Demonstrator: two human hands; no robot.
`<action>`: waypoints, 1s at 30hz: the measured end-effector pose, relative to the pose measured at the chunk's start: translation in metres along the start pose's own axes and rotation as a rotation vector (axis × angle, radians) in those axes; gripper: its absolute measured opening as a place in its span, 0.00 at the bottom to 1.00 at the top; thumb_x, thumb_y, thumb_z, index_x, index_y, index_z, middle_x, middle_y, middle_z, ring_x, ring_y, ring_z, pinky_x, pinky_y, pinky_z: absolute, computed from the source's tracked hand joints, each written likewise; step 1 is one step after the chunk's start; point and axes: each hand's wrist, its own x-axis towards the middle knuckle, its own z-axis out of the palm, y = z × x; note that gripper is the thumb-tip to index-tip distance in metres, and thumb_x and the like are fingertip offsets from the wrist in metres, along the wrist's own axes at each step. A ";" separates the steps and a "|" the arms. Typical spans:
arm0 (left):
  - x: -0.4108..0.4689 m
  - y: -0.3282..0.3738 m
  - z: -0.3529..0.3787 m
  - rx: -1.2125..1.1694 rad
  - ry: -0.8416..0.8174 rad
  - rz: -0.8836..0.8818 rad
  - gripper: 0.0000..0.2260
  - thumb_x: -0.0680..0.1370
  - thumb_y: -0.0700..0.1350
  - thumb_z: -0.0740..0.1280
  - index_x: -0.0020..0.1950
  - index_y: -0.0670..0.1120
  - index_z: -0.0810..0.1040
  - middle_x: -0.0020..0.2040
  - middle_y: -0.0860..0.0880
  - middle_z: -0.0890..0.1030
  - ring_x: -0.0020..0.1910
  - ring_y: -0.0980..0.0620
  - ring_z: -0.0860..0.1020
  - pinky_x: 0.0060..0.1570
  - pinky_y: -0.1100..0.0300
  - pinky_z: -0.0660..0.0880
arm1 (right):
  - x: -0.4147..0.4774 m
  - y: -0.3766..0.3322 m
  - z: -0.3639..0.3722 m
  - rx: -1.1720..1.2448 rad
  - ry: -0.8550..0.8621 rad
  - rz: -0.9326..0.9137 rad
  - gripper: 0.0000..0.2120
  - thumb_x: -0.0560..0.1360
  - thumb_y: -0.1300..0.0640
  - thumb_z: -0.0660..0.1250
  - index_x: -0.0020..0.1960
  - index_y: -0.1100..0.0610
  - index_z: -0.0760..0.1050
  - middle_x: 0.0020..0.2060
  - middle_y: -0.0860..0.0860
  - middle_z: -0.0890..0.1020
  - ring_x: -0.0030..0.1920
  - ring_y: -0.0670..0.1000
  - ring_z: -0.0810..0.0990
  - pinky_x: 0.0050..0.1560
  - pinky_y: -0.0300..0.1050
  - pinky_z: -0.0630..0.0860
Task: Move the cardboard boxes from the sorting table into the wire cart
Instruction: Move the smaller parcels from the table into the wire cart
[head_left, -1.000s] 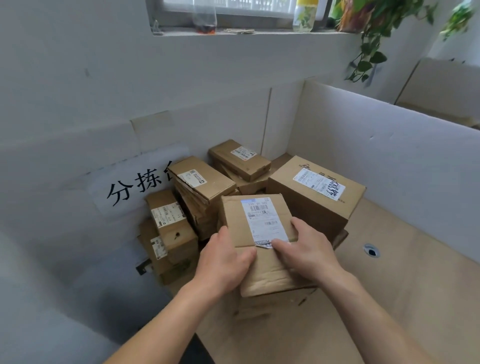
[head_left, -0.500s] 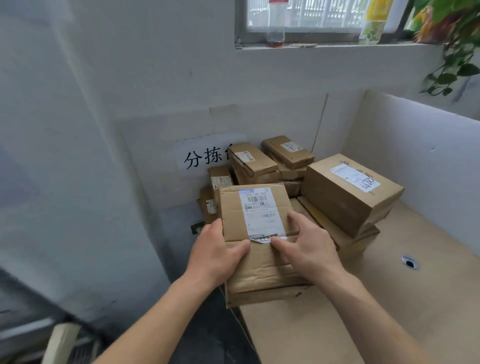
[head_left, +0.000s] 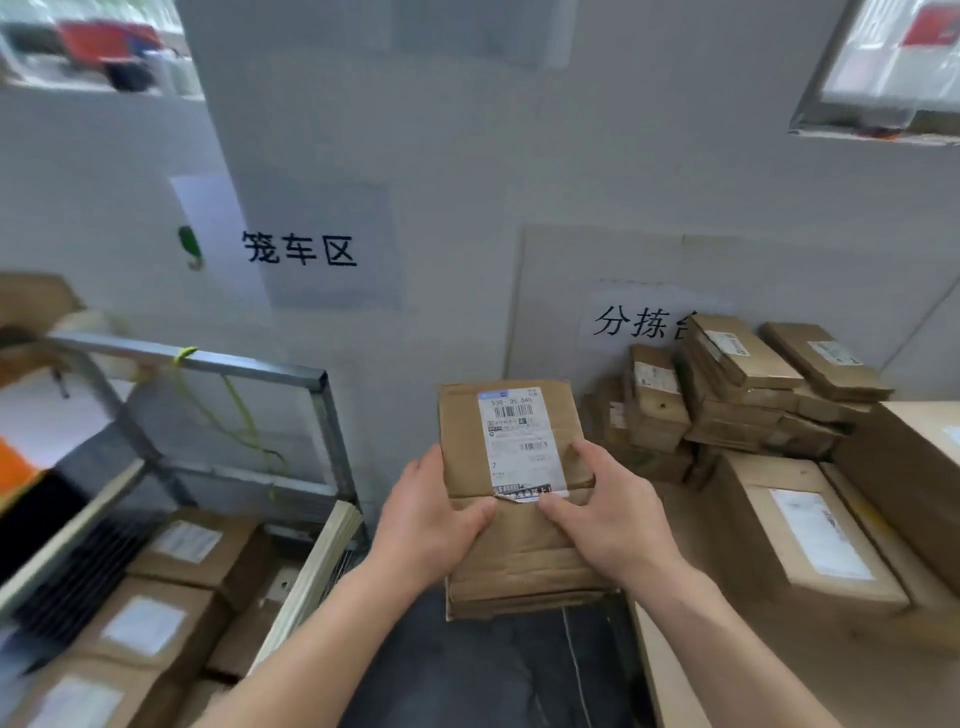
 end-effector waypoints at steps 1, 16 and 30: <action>-0.005 -0.013 -0.013 -0.011 0.017 -0.018 0.22 0.70 0.55 0.76 0.61 0.55 0.74 0.56 0.54 0.78 0.55 0.54 0.77 0.58 0.53 0.76 | -0.001 -0.013 0.012 -0.007 -0.025 -0.023 0.39 0.71 0.43 0.75 0.78 0.49 0.65 0.68 0.47 0.78 0.68 0.52 0.75 0.65 0.47 0.71; -0.110 -0.214 -0.200 -0.081 0.300 -0.298 0.25 0.65 0.50 0.77 0.58 0.56 0.72 0.54 0.56 0.79 0.51 0.56 0.78 0.51 0.57 0.77 | -0.071 -0.225 0.200 -0.047 -0.399 -0.317 0.39 0.69 0.45 0.76 0.76 0.49 0.67 0.66 0.46 0.80 0.65 0.51 0.77 0.62 0.42 0.70; -0.181 -0.335 -0.243 -0.190 0.498 -0.670 0.34 0.61 0.48 0.79 0.63 0.57 0.69 0.56 0.57 0.78 0.52 0.58 0.78 0.54 0.55 0.79 | -0.102 -0.306 0.359 -0.129 -0.754 -0.561 0.34 0.66 0.48 0.74 0.70 0.45 0.68 0.59 0.46 0.82 0.52 0.50 0.77 0.49 0.45 0.71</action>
